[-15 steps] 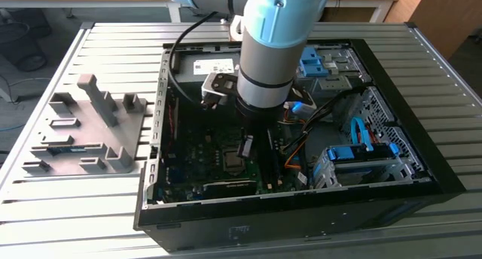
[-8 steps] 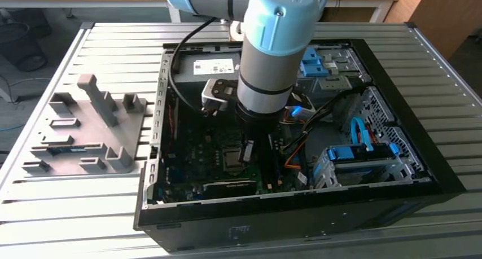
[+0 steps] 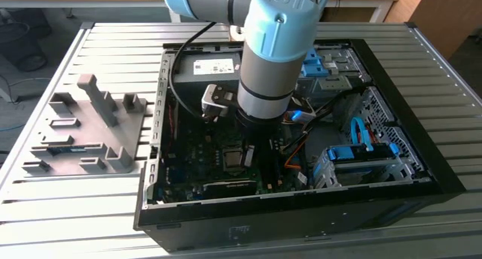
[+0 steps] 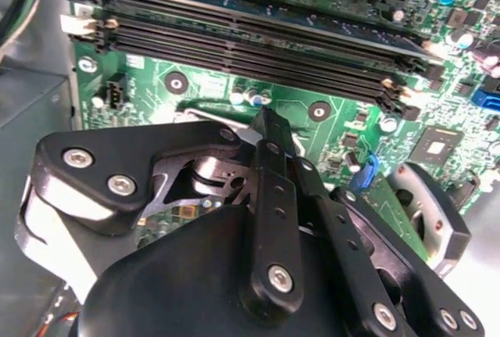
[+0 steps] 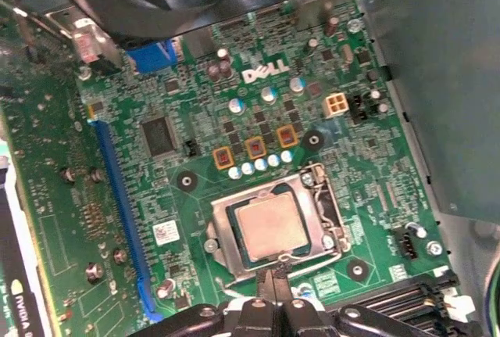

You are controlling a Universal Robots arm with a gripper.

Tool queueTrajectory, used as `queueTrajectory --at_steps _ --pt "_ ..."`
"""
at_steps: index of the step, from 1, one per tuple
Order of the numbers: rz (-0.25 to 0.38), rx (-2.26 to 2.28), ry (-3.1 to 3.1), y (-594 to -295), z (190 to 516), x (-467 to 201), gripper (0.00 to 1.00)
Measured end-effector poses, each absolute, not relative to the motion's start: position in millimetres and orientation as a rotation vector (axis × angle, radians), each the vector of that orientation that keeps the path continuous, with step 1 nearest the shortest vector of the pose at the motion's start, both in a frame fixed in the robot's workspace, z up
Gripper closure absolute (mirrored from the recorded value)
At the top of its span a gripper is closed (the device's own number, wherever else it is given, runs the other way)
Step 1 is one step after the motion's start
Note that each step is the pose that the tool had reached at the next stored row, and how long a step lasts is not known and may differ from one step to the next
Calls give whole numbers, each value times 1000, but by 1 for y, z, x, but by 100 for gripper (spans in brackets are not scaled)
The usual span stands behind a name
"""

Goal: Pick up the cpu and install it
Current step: 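Install the first cpu locking lever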

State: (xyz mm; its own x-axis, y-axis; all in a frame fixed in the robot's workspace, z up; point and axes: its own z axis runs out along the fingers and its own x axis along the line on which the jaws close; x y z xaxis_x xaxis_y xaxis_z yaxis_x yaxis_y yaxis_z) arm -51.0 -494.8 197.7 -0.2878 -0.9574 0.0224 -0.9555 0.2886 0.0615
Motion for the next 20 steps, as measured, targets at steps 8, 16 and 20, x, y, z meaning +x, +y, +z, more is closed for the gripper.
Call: queueTrajectory --at_steps 8,16,20 --pt "-54 1857 -2464 -504 194 -51 90" --pt "-53 1875 -2450 -507 191 -46 90" --pt "-53 1877 -2449 -507 188 -44 90"
